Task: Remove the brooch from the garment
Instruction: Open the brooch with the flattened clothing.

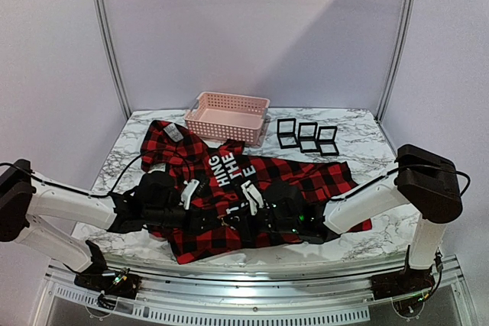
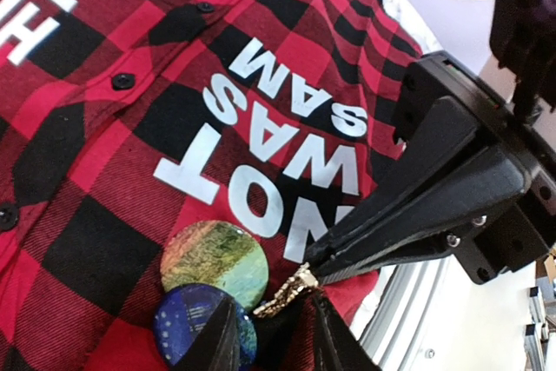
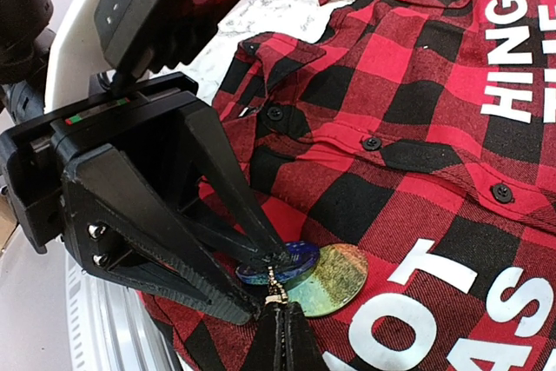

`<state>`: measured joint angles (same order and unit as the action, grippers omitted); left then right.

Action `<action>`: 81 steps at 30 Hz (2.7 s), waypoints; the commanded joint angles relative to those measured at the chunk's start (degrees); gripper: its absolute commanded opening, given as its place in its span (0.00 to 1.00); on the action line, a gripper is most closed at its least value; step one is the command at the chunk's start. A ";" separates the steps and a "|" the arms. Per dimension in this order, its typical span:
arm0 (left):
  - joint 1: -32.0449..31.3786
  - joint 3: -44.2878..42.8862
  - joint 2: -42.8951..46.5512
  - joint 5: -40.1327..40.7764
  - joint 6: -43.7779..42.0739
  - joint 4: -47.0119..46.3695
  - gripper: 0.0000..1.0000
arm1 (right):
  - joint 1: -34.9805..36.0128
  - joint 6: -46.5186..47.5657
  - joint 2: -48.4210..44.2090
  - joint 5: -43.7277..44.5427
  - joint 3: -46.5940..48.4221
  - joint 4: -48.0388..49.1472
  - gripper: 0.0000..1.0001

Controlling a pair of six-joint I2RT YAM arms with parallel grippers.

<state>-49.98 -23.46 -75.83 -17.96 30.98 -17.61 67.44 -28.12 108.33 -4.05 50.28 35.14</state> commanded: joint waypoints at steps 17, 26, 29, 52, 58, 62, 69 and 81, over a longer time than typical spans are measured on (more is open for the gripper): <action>1.37 1.67 -1.91 -3.35 -0.08 -4.81 0.13 | 0.39 -0.23 -1.46 -2.45 -0.54 2.05 0.00; 1.37 2.45 -2.48 -3.70 -0.05 -5.22 0.03 | 0.41 -0.18 -1.02 -2.95 -0.41 2.11 0.00; 1.37 2.55 -2.55 -3.71 -0.03 -5.51 0.00 | 0.41 -0.18 -0.86 -3.15 -0.07 1.75 0.00; 1.28 3.70 -3.34 -3.34 -1.41 -6.43 0.00 | -1.20 -5.46 -1.14 -9.43 -4.11 6.53 0.49; 1.28 4.34 -2.20 -4.60 -1.48 -7.93 0.00 | -2.27 -6.84 -1.30 -12.09 -6.60 10.07 0.54; 1.28 4.74 -2.14 -6.94 -1.17 -9.82 0.00 | -3.40 -8.13 -1.02 -13.57 -8.10 12.29 0.55; 1.28 5.18 -2.12 -10.61 -0.96 -11.95 0.00 | -5.17 -10.13 -1.17 -15.60 -10.71 15.94 0.56; 1.28 4.65 -2.40 -13.33 -1.20 -11.88 0.00 | -5.17 -9.15 1.19 -19.73 -7.56 14.02 0.52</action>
<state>-48.99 -18.87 -78.43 -29.43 30.15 -28.03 62.54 -37.26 108.33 -21.50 40.97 49.10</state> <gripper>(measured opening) 0.018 0.529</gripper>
